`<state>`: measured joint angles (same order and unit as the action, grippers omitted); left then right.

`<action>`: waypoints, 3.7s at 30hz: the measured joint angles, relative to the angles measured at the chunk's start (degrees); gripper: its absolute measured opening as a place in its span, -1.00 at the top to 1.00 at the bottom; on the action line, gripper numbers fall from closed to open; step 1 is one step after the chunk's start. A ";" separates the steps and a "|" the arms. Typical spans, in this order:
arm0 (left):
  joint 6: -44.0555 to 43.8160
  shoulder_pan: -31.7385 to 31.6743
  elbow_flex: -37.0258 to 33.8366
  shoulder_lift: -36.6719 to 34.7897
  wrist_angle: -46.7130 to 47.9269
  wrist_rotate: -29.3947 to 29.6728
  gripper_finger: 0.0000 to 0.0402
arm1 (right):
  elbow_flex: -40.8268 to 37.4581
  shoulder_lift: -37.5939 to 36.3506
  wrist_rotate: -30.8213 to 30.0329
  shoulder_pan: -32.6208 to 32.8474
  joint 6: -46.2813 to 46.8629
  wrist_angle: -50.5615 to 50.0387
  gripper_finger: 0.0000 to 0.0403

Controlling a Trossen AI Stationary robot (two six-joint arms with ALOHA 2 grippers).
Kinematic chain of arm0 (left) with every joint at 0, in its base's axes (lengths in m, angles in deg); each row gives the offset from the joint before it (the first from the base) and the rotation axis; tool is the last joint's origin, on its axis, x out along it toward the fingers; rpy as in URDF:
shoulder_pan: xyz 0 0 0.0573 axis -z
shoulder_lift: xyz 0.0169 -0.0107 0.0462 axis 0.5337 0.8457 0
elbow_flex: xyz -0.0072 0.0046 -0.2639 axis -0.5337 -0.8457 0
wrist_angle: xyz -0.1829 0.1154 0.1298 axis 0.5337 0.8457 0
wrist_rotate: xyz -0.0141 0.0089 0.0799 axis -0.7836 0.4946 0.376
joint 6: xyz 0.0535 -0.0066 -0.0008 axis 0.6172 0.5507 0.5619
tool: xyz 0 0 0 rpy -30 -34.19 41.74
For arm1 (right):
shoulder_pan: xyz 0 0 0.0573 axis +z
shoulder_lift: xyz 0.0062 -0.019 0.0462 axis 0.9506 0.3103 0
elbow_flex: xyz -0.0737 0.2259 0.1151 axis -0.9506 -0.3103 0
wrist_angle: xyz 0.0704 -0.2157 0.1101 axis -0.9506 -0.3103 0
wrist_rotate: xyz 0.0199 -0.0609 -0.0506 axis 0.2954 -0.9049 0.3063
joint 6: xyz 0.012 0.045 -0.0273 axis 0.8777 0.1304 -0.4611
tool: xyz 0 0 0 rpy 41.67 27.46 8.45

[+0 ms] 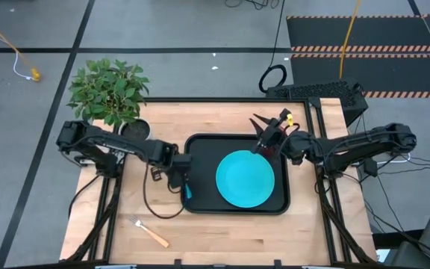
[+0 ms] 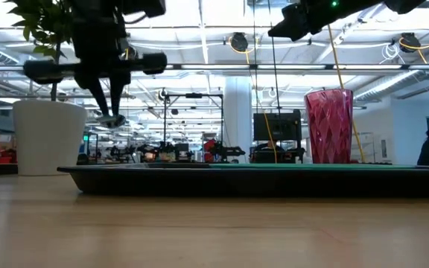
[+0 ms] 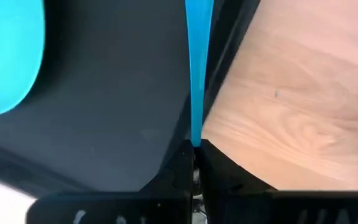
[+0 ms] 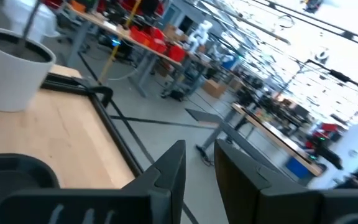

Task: Pick and place plate/cup/fork/spoon on tray
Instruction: Put the blue spoon on the black serving tray to the left of the blue plate, then put the brown fork on the black serving tray to the right of the blue spoon

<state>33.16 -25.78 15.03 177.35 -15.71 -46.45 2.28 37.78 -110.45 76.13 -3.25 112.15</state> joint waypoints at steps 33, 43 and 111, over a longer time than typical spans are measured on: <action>20.22 -4.84 9.31 16.61 -3.02 -2.74 0.95 | 0.01 0.00 -3.24 1.16 -3.46 0.18 0.62; 21.07 -4.84 9.13 19.88 -3.52 -3.00 0.89 | 0.06 0.00 -3.22 1.16 -3.56 0.51 0.62; -67.40 13.13 27.48 15.65 11.98 17.84 0.21 | 0.06 -0.02 1.45 1.03 -7.52 0.36 0.62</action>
<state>-34.24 -12.65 42.51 193.00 -3.73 -28.61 2.33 37.75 -109.00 77.16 -10.77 112.52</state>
